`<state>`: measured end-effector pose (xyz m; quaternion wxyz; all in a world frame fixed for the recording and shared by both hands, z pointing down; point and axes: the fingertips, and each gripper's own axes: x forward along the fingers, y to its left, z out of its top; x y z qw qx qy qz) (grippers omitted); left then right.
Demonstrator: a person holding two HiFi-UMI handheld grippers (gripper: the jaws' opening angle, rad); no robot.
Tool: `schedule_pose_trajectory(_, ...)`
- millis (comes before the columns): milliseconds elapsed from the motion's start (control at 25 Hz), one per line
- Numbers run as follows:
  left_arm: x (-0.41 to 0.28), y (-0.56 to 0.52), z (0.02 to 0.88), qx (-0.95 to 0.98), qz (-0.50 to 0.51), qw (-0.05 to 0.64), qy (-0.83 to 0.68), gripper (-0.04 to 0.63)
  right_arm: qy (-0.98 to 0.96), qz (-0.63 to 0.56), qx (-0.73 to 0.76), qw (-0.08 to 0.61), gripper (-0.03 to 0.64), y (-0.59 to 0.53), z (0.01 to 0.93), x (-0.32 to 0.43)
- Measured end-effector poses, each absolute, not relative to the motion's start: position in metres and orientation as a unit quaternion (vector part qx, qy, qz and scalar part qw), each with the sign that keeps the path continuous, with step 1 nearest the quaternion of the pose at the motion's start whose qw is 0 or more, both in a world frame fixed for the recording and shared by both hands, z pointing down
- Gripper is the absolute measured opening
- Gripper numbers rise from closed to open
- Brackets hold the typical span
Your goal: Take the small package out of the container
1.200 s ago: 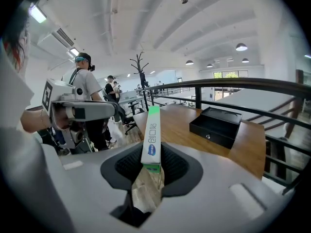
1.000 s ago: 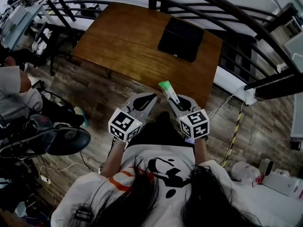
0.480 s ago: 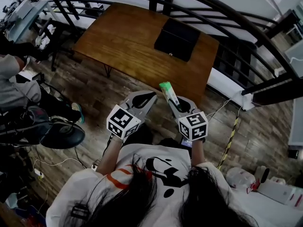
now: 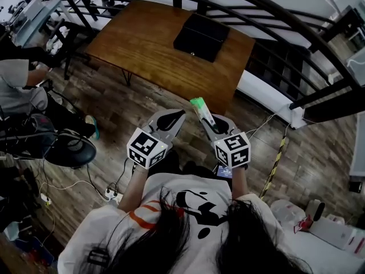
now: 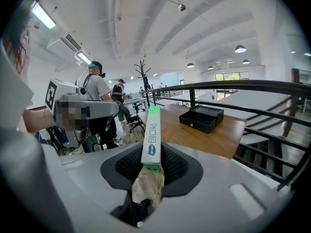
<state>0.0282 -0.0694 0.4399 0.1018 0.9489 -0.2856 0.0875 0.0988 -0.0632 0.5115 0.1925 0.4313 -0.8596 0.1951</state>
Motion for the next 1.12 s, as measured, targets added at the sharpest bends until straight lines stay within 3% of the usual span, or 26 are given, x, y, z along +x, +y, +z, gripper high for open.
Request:
schedule_pose_trajectory(440, 0.068, -0.005, 0.454, 0.939, 0.102, 0.114, -0.309, 0.0, -0.871, 0.197, 0.406, 0.193, 0.121, -0.009, 0.523, 0.134)
schedule_pose_trajectory(1120, 0.055, 0.032, 0.455, 0.933, 0.125, 0.116, -0.317, 0.0, -0.882, 0.189, 0.391, 0.182, 0.121, 0.019, 0.519, 0.112)
